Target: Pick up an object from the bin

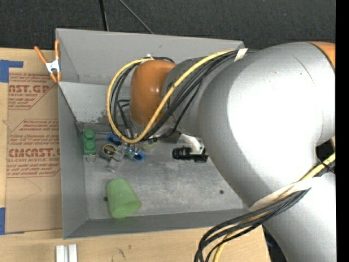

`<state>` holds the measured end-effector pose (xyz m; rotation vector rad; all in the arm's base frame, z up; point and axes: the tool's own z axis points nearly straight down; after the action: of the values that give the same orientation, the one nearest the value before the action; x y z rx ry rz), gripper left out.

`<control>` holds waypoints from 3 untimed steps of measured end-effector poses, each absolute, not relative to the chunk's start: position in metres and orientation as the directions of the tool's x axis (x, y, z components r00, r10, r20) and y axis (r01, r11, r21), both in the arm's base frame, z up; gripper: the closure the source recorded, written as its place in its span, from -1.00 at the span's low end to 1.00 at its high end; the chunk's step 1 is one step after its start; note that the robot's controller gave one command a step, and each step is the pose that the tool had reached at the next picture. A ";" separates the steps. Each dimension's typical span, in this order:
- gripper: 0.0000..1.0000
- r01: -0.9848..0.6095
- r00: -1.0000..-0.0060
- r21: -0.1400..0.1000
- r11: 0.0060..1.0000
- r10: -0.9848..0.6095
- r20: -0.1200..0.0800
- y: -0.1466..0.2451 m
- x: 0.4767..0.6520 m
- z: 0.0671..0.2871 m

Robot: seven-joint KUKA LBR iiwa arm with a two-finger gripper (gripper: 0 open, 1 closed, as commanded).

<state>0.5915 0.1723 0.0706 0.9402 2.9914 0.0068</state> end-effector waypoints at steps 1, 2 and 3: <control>1.00 0.572 -0.820 0.008 0.820 0.572 -0.007 0.172 0.592 0.071; 1.00 0.571 -0.821 0.002 0.821 0.571 0.000 0.173 0.593 0.087; 1.00 0.570 -0.822 0.004 0.822 0.570 -0.002 0.174 0.593 0.126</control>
Offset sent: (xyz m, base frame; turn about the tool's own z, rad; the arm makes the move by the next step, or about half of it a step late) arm 0.0000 0.0000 0.0000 0.0000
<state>0.5933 0.1741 0.1259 0.9369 2.9958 0.0050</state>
